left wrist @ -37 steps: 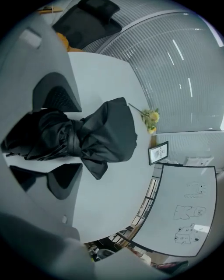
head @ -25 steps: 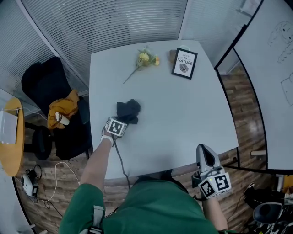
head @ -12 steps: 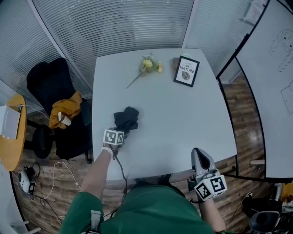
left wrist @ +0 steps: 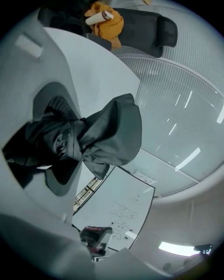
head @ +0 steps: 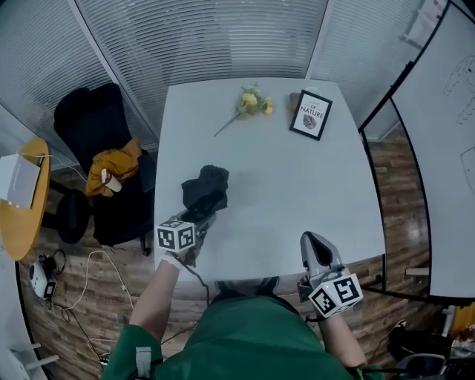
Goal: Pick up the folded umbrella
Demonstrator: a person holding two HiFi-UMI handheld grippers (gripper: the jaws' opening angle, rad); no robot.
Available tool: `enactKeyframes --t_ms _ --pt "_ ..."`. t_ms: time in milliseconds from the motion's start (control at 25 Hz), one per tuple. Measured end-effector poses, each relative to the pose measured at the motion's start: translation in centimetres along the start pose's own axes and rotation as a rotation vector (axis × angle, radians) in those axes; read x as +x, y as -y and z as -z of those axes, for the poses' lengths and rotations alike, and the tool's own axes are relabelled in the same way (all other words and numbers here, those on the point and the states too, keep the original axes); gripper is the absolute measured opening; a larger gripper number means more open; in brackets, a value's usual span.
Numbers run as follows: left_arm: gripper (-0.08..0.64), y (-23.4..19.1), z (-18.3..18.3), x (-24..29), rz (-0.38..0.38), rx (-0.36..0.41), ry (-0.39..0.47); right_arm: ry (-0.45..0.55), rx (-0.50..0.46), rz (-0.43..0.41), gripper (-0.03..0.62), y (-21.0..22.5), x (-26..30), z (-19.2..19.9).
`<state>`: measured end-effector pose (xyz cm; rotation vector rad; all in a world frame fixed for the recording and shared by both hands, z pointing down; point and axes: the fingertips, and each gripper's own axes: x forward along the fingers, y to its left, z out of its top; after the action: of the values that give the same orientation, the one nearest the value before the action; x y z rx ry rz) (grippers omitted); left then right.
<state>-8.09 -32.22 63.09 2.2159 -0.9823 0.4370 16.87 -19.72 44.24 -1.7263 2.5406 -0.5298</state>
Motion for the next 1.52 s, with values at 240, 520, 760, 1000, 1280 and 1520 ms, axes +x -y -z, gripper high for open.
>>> enactKeyframes --t_ms 240,520,760,1000,1280,1520 --pt "0.284 4.8 -4.1 -4.6 0.037 0.014 0.177 0.005 -0.028 -0.057 0.003 -1.2 1.0 -0.2" --pt "0.284 10.1 -7.4 -9.2 0.073 0.071 0.3 -0.023 -0.21 -0.077 0.003 -2.4 1.1 -0.7" --pt "0.284 12.8 -9.7 -12.1 0.091 0.1 0.386 0.014 -0.261 -0.123 0.003 -3.4 1.8 -2.0" --pt "0.284 15.0 -11.2 -15.0 0.102 0.079 0.472 0.029 -0.275 -0.156 0.003 -4.0 1.2 -2.4" --pt "0.284 15.6 -13.3 -17.9 0.088 0.062 0.562 0.045 -0.274 -0.189 0.003 -4.8 1.5 -2.9" --pt "0.284 17.1 -14.9 -19.0 0.093 0.118 0.594 0.049 -0.242 -0.214 0.003 -4.7 1.7 -3.0"
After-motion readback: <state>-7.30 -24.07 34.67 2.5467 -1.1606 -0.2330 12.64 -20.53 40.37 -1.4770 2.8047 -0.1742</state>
